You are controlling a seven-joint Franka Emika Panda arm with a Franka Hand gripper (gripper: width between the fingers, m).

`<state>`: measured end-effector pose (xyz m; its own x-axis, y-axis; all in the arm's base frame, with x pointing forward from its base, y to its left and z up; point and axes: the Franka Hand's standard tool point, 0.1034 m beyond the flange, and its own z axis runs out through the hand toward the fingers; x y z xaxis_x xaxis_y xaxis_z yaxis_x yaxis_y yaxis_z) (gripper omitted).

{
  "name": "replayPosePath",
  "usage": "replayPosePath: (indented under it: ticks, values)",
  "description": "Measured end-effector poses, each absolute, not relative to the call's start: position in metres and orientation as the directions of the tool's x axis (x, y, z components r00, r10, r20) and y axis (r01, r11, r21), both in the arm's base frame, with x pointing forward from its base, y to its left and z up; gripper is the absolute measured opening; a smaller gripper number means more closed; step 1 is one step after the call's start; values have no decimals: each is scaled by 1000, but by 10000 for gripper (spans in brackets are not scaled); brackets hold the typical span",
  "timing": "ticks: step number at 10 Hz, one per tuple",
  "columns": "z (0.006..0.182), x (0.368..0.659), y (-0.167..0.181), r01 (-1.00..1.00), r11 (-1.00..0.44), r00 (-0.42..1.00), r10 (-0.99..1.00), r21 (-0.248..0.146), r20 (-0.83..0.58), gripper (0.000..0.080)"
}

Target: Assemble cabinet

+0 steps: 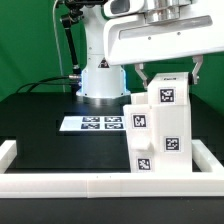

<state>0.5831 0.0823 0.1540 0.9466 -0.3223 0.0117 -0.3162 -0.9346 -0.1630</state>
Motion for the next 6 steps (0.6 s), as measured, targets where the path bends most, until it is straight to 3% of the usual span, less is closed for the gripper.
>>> replayPosePath:
  ticks: [1,2,6]
  values:
    - [159,582,84,-314,-935,948,-318,-162,-3,728]
    - [168,584,85,-311,-936,950,-313,-163,-16,785]
    - [193,589,90,-302,-939,953,-298,-168,-46,797]
